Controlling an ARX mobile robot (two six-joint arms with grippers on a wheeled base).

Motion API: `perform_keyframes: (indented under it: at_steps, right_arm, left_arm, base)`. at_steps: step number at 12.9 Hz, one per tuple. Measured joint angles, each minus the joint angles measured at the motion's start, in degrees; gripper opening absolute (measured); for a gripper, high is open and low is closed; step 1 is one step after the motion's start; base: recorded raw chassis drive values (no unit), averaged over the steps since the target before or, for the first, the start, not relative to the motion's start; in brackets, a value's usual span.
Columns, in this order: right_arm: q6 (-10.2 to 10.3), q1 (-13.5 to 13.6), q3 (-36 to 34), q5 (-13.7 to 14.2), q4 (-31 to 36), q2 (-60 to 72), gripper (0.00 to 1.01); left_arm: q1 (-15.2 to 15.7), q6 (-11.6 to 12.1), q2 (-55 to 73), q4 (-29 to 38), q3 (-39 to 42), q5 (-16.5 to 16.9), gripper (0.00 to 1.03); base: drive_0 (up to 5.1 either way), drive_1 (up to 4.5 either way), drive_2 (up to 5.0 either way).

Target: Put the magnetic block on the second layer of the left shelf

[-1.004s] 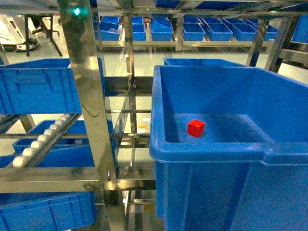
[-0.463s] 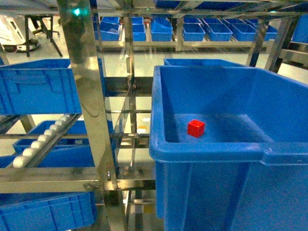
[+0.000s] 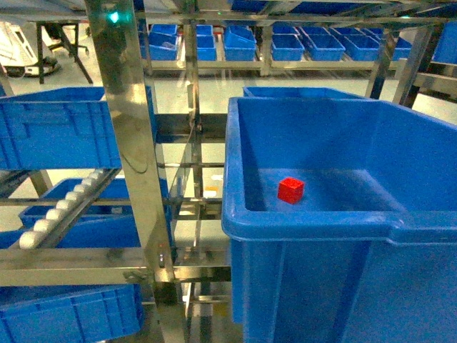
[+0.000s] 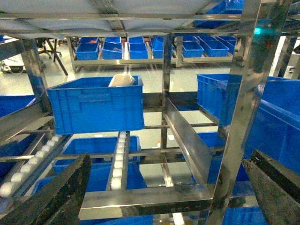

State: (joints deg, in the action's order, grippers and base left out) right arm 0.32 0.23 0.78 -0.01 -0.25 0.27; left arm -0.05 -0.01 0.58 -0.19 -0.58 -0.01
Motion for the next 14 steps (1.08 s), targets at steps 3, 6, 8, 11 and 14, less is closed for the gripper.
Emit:
perform_keyframes:
  at_steps: [3,6,8,11,14]
  right_arm:
    - [0.0,0.0,0.0,0.0,0.0,0.0,1.00]
    - [0.0,0.0,0.0,0.0,0.0,0.0,0.98]
    - [0.0,0.0,0.0,0.0,0.0,0.0,0.98]
    - [0.0,0.0,0.0,0.0,0.0,0.0,0.98]
    - [0.0,0.0,0.0,0.0,0.0,0.0,0.98]
  left_arm:
    - [0.0,0.0,0.0,0.0,0.0,0.0,0.98]
    - [0.0,0.0,0.0,0.0,0.0,0.0,0.98]
    - [0.0,0.0,0.0,0.0,0.0,0.0,0.98]
    - [0.0,0.0,0.0,0.0,0.0,0.0,0.98]
    - [0.0,0.0,0.0,0.0,0.0,0.0,0.98]
  base:
    - [0.0,0.00,0.0]
    - [0.0,0.00,0.0]
    - [0.0,0.00,0.0]
    - [0.0,0.00,0.0]
    - [0.0,0.00,0.0]
